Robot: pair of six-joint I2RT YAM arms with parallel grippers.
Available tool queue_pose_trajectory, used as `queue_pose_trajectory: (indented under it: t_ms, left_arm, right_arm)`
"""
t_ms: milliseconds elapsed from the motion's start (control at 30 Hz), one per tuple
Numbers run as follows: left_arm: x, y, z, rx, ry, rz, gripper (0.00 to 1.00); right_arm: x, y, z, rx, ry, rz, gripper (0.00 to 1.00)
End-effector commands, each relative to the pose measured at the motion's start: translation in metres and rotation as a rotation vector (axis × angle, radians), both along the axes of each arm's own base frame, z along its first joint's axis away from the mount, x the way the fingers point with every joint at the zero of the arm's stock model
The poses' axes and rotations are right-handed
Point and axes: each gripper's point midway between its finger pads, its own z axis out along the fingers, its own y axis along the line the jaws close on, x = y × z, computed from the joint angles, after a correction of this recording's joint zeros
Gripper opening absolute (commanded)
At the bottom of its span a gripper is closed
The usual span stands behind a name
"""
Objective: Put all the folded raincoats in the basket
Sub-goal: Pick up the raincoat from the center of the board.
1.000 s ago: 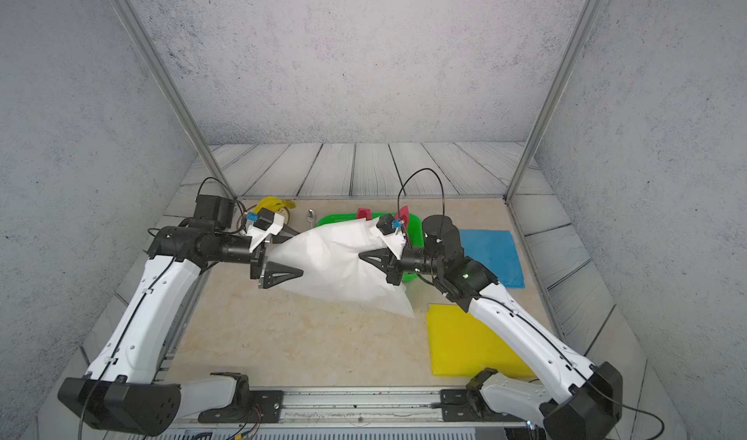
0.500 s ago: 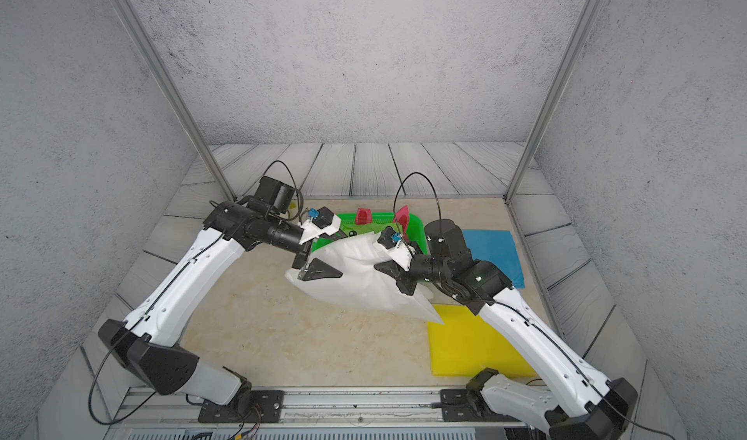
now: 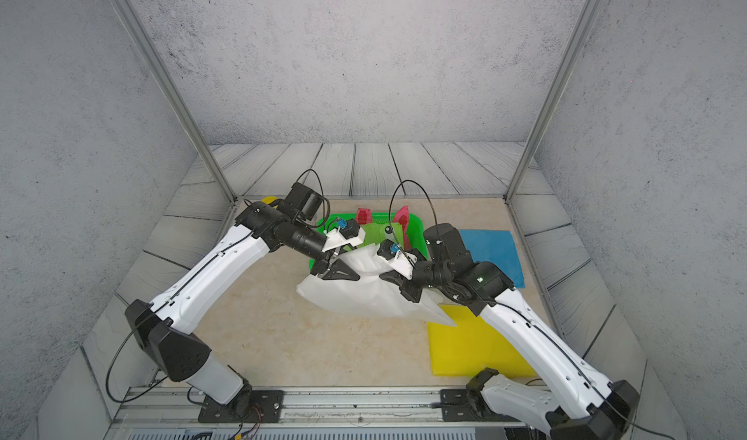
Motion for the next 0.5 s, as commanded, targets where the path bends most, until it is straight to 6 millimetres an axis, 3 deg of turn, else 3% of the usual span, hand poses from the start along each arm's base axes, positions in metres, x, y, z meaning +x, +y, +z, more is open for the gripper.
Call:
queue_pose_trajectory:
  t_ms: [0, 133, 200, 267, 367, 467]
  left_arm:
    - [-0.001, -0.004, -0.004, 0.026, 0.036, -0.002, 0.5]
    - [0.002, -0.011, 0.005, 0.001, 0.07, 0.005, 0.1]
    - [0.001, -0.013, 0.014, -0.024, 0.076, 0.001, 0.0]
    - [0.001, -0.014, 0.026, -0.05, 0.066, 0.011, 0.0]
    - [0.0, -0.006, 0.043, -0.064, -0.005, 0.02, 0.0]
    - [-0.007, 0.009, 0.066, -0.097, -0.043, 0.017, 0.0]
  right_arm:
    - [0.0, -0.002, 0.012, -0.003, -0.043, 0.011, 0.0]
    - [0.0, -0.005, 0.011, -0.02, -0.046, 0.003, 0.0]
    - [0.0, -0.006, 0.013, -0.017, -0.048, -0.003, 0.02]
    - [0.003, -0.012, 0.014, -0.023, -0.058, -0.055, 0.35]
    - [0.01, -0.026, 0.015, -0.016, -0.077, -0.164, 0.66]
    - [0.007, -0.033, 0.015, 0.041, -0.048, -0.207, 0.83]
